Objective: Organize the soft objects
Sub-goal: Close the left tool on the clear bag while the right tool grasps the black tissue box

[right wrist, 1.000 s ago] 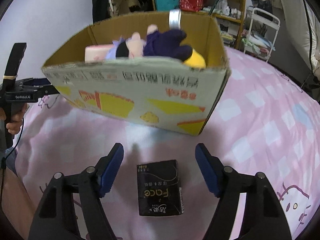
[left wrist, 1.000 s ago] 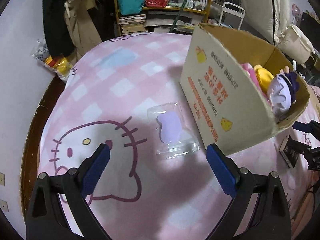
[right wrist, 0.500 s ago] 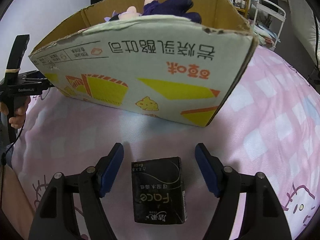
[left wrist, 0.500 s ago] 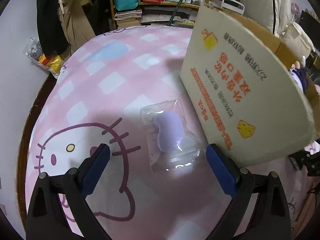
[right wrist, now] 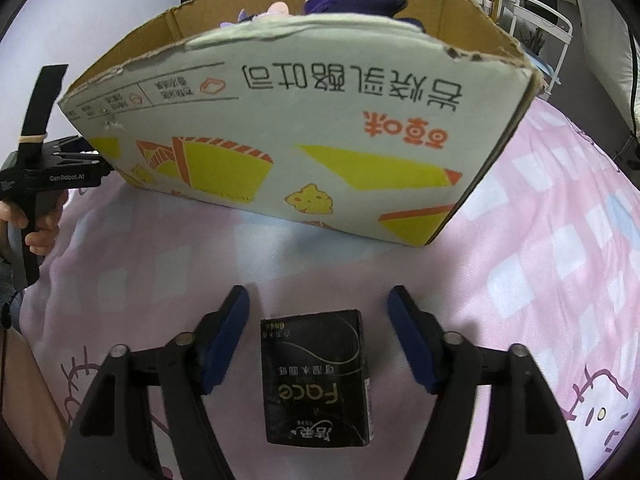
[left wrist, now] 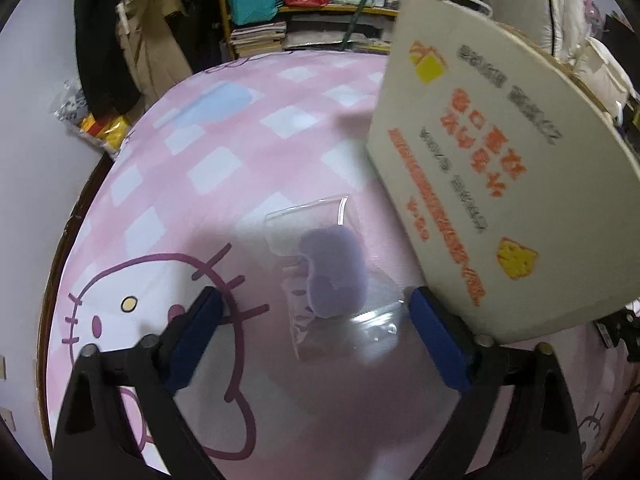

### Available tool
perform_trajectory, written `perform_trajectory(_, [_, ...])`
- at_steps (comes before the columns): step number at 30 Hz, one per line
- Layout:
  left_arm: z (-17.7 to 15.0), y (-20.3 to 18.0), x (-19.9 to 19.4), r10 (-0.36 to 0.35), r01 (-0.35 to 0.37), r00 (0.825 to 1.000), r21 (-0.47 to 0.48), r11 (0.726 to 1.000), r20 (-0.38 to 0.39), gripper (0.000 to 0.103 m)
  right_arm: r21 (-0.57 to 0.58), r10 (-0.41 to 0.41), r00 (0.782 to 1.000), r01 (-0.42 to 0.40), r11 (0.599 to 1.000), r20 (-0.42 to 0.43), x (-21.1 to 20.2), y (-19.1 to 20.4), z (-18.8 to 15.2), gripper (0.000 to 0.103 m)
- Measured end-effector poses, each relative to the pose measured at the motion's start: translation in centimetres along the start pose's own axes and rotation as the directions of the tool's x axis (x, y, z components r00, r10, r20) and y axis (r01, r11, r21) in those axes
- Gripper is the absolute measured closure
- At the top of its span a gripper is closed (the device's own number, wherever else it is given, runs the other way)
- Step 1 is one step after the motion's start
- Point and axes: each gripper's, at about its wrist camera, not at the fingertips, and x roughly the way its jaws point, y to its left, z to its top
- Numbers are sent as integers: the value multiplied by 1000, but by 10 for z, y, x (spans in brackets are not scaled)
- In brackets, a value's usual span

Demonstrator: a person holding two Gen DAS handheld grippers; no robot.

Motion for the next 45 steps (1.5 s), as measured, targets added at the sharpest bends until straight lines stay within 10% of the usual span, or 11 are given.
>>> perform_trajectory(4, [1, -8, -4, -8, 7, 1000, 39, 999, 19, 41, 2, -9, 1000, 9, 1000, -2, 1, 1, 0, 37])
perform_trajectory(14, [1, 9, -14, -37, 38, 999, -56, 998, 17, 64, -12, -26, 1000, 26, 1000, -12, 4, 8, 1, 38])
perform_trajectory(45, [18, 22, -5, -29, 40, 998, -202, 979, 55, 47, -15, -21, 1000, 20, 1000, -14, 5, 8, -1, 38])
